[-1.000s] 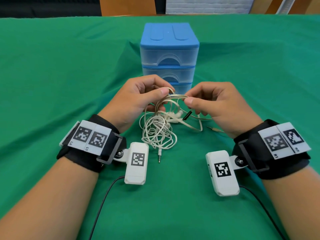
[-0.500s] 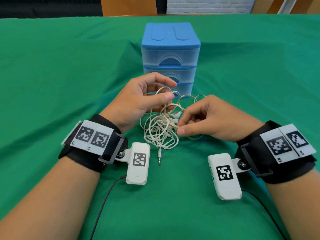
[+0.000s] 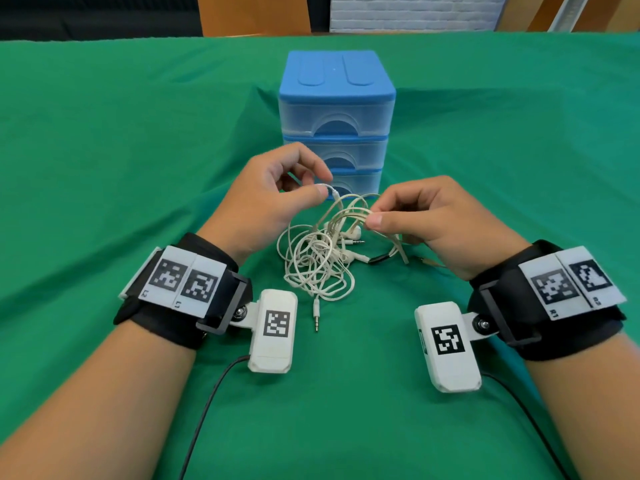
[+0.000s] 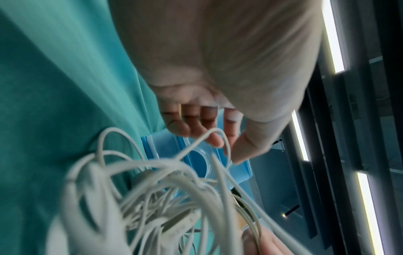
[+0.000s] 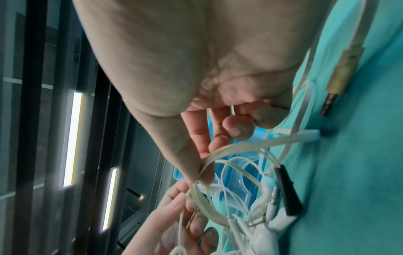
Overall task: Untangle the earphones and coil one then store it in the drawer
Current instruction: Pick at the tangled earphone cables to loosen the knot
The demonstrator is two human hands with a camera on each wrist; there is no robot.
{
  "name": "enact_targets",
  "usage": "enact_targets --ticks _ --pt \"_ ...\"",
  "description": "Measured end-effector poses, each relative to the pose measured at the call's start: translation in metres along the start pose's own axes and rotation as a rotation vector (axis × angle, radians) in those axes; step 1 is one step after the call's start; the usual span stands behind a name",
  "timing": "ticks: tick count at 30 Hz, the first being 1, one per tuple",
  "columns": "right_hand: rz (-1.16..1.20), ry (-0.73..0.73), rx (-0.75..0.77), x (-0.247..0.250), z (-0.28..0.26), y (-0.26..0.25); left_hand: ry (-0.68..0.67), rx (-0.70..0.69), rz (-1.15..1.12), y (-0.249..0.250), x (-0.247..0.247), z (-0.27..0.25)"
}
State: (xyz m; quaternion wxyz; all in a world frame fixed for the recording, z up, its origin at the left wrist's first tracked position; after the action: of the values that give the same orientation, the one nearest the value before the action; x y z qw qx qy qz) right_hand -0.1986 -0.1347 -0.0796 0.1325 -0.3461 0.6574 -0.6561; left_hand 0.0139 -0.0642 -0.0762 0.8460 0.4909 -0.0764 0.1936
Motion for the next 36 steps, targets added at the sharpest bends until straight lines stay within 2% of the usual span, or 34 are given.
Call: enact_targets --ticks 4,8,11,15,20,24,26,29,36 --pt "0.104 -0.019 -0.016 -0.002 0.0 -0.0016 -0.19 -0.053 0.036 0.004 -0.0031 -0.0036" --pt "0.131 -0.04 -0.016 -0.0027 -0.0024 -0.0042 -0.252 -0.056 0.094 0.0026 -0.0058 -0.004" --pt "0.12 -0.039 -0.014 -0.0026 -0.0036 -0.0054 -0.227 -0.067 0.065 0.0033 -0.0078 -0.003" --pt "0.138 -0.021 0.004 0.0014 -0.0037 -0.0069 -0.135 -0.034 -0.028 0.003 -0.0056 -0.0017" --pt "0.187 -0.024 -0.001 0.0029 -0.0036 -0.0073 -0.084 0.022 -0.077 0.004 -0.0062 -0.0024" --pt "0.185 0.021 0.0 0.0023 -0.0031 -0.0074 -0.024 0.224 -0.284 0.0034 -0.0035 -0.0007" --pt "0.185 0.041 -0.014 0.0025 -0.0025 -0.0071 0.009 0.282 -0.275 0.0012 -0.0016 -0.0014" --pt "0.173 0.052 -0.036 0.0012 -0.0021 -0.0074 -0.049 0.268 -0.179 -0.0035 -0.0006 -0.0043" --pt "0.166 0.077 -0.052 -0.0043 -0.0012 -0.0077 -0.183 0.241 -0.16 0.0006 -0.0022 -0.0076"
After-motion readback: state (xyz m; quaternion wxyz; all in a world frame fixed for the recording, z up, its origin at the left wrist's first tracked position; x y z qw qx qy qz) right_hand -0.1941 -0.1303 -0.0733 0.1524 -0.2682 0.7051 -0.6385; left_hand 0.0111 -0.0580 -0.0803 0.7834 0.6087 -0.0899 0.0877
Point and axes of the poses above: each hand's wrist, its own z-axis towards the middle knuckle, its own x-axis out of the back of the hand, y = z × x, the point moved 1 cm from there along z, towards the middle knuckle, and after that the axes turned 13 degrees about -x, right-handed, at the moved point
